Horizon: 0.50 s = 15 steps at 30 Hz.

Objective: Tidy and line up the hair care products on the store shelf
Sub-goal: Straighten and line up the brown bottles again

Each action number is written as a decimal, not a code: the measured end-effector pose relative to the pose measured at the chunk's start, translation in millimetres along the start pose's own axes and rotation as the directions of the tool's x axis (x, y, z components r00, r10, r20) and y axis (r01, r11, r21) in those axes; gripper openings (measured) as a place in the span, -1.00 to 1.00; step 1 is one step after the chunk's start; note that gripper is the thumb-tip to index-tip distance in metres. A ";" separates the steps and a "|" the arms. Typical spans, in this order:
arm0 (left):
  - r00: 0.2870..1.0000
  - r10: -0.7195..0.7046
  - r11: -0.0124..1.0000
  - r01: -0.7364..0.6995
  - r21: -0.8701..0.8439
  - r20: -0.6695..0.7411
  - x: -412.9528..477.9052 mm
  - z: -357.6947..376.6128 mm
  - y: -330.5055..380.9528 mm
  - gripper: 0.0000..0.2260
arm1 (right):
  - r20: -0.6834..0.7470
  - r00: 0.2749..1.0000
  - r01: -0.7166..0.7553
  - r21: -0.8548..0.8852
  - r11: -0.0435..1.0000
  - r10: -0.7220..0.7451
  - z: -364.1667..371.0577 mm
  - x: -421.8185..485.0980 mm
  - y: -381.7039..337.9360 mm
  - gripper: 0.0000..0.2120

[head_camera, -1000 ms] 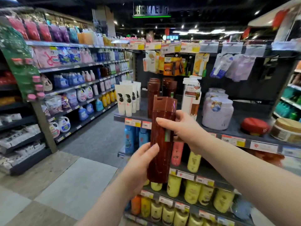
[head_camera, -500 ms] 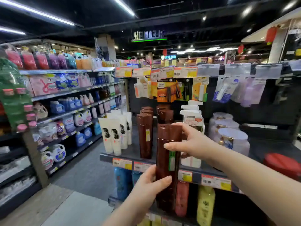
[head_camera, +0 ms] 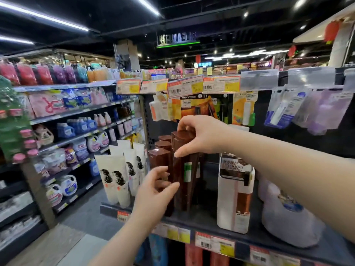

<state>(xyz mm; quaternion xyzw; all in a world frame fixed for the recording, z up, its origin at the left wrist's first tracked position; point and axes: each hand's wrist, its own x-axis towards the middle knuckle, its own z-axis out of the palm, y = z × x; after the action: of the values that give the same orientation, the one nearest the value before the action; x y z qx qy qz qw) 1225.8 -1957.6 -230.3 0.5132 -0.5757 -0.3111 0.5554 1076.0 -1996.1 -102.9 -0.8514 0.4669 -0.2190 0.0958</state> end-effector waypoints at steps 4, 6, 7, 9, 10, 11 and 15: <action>0.924 0.369 0.909 -0.337 0.244 -0.099 30.5 -22.0 -0.6 -0.76 | 0.035 0.999 0.003 -0.149 0.989 0.002 9.8 11.7 3.3 -0.46; 0.871 0.487 0.827 -0.433 0.358 -0.072 48.1 -31.8 1.9 -0.84 | 0.058 0.998 -0.014 -0.220 0.975 0.028 15.5 15.6 5.2 -0.46; 0.859 0.511 0.788 -0.450 0.420 -0.038 57.6 -35.4 2.1 -0.80 | 0.071 0.996 -0.027 -0.248 0.968 0.046 18.1 16.9 5.8 -0.45; 0.847 0.528 0.700 -0.469 0.538 0.052 76.4 -40.4 0.0 -0.64 | 0.091 0.992 -0.053 -0.303 0.952 0.084 23.2 18.7 7.4 -0.43; 0.844 0.528 0.662 -0.480 0.576 0.097 83.9 -41.5 -1.8 -0.59 | 0.094 0.991 -0.064 -0.332 0.941 0.101 25.6 19.2 8.6 -0.42; 0.846 0.516 0.641 -0.486 0.594 0.135 89.0 -41.7 -3.3 -0.54 | 0.089 0.989 -0.076 -0.359 0.930 0.116 28.2 19.7 10.0 -0.41; 0.851 0.450 0.640 -0.519 0.567 0.271 99.0 -37.2 -10.6 -0.44 | 0.044 0.985 -0.134 -0.394 0.909 0.165 38.4 21.6 15.1 -0.40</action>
<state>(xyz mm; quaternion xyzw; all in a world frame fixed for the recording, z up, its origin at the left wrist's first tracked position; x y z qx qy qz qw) 1278.3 -2045.4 -201.4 0.4761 -0.7895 0.0300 0.3862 1092.5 -2024.0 -136.3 -0.8229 0.5609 -0.0810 -0.0413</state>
